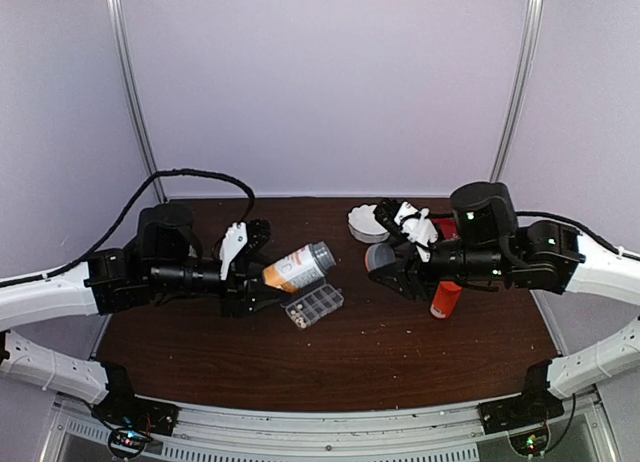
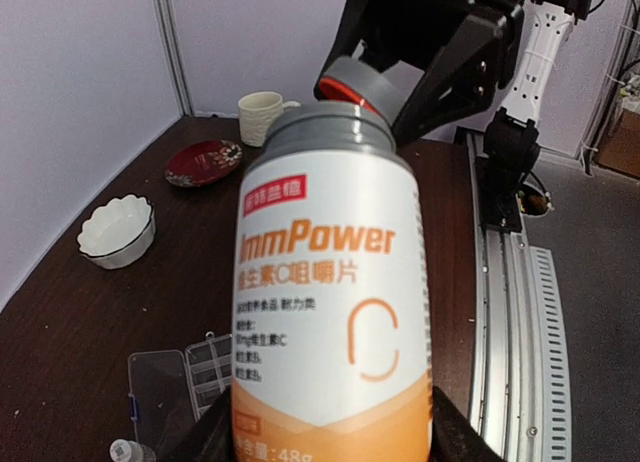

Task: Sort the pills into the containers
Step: Place the lid of the pill bottle at the center of the board.

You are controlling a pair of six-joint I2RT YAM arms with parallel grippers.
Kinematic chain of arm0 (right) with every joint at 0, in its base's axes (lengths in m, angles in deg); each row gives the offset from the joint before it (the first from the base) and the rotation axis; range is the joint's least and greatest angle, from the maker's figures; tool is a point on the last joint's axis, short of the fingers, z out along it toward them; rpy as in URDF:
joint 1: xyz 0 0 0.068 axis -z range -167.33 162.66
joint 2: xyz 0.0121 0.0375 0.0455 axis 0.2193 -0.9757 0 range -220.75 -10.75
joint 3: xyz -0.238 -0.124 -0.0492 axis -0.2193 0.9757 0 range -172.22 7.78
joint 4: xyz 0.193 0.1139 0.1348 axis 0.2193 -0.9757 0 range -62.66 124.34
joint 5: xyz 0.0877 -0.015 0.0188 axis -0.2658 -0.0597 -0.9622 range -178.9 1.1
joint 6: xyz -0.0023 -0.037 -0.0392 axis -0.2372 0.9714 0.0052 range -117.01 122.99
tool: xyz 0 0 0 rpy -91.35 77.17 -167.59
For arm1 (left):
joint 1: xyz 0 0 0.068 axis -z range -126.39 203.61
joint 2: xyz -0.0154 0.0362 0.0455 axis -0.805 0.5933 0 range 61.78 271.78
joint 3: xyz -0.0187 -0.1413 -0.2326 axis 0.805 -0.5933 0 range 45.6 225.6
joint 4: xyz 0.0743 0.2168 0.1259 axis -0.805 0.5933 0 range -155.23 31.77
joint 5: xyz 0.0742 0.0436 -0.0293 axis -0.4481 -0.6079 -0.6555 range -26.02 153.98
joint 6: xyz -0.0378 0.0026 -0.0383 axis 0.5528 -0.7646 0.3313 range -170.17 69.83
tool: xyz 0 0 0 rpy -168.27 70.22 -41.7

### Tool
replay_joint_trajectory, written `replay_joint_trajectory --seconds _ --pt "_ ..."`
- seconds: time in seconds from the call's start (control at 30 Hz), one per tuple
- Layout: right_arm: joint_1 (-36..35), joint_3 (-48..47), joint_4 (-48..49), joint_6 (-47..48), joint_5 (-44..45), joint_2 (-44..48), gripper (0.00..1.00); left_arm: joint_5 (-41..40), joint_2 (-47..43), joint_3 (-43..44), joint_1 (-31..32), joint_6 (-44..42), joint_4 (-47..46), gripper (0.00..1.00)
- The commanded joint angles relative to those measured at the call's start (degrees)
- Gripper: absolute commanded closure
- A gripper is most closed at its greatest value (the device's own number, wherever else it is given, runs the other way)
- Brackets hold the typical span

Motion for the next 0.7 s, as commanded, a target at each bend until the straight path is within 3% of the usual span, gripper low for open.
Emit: replay_joint_trajectory --seconds 0.0,0.2,0.5,0.67 --pt "1.4 -2.4 -10.0 -14.7 5.8 -6.3 0.80 -8.1 -4.2 -2.4 -0.2 3.5 -10.9 1.00" --pt "4.8 1.8 -8.9 -22.5 1.1 -11.7 0.76 -16.8 -7.3 -5.4 -0.3 7.8 -12.5 1.00" --pt "7.7 -1.9 -14.0 -20.5 3.2 -27.3 0.72 -26.6 -8.3 -7.9 -0.3 15.8 -12.5 1.00" --pt "9.0 -2.4 -13.7 -19.4 3.2 -33.2 0.67 -26.4 -9.0 -9.2 -0.2 15.7 -13.2 1.00"
